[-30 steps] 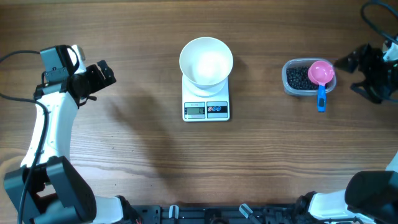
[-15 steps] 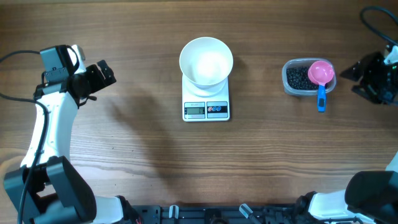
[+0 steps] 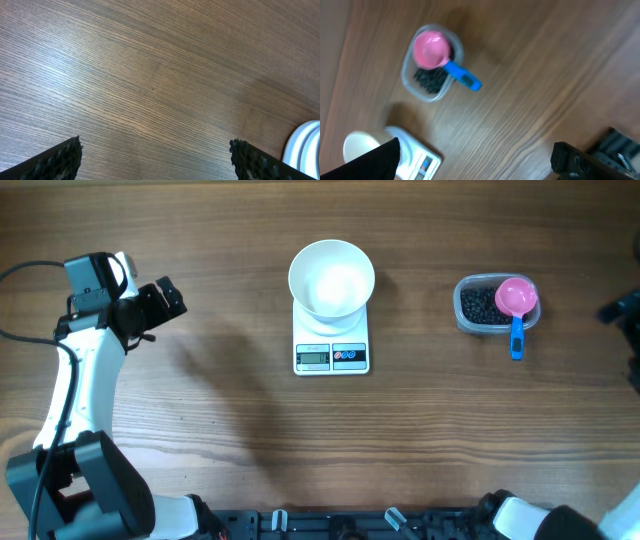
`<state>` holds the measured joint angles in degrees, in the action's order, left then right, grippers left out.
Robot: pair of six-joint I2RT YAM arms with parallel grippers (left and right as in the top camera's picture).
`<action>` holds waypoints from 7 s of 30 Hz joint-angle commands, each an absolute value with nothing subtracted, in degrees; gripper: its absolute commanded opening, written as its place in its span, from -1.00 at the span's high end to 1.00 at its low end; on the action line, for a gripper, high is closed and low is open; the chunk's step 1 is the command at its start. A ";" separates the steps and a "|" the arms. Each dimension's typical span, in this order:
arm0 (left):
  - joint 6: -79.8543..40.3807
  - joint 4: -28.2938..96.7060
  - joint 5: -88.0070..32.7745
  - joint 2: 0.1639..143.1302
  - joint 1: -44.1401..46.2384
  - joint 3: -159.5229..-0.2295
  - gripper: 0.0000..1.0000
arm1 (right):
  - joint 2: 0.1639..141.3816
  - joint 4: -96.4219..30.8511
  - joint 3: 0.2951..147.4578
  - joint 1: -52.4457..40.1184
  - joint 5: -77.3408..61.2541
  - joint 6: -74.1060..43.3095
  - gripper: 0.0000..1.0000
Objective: Scoop item into bowl and weigh 150g on scale
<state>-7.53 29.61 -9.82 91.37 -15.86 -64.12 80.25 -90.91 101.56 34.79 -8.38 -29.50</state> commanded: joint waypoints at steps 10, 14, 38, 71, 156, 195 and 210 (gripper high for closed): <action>-6.22 29.58 -9.30 90.00 -15.92 -64.18 -1.00 | 75.64 -72.53 80.47 42.11 -21.30 -42.41 -1.00; -6.22 29.58 -9.30 90.00 -15.92 -64.18 -1.00 | 75.64 -69.84 73.76 40.82 -22.22 -40.66 -1.00; -6.22 29.58 -9.30 90.00 -15.92 -64.18 -1.00 | 75.64 -46.48 49.65 37.67 -37.43 -26.55 -1.00; -6.22 29.58 -9.30 90.00 -15.92 -64.18 -1.00 | 54.50 -36.64 34.09 39.09 -40.03 -37.17 -0.42; -6.22 29.58 -9.30 90.00 -15.92 -64.18 -1.00 | 79.53 37.67 17.28 33.28 -47.70 -68.66 -1.00; -6.22 29.56 -9.30 90.00 -15.92 -64.18 -1.00 | 79.68 46.39 17.28 33.26 -43.27 -79.50 -0.33; -6.22 29.56 -9.30 90.00 -15.92 -64.18 -1.00 | 79.66 23.18 17.28 32.18 -52.10 -74.94 -0.59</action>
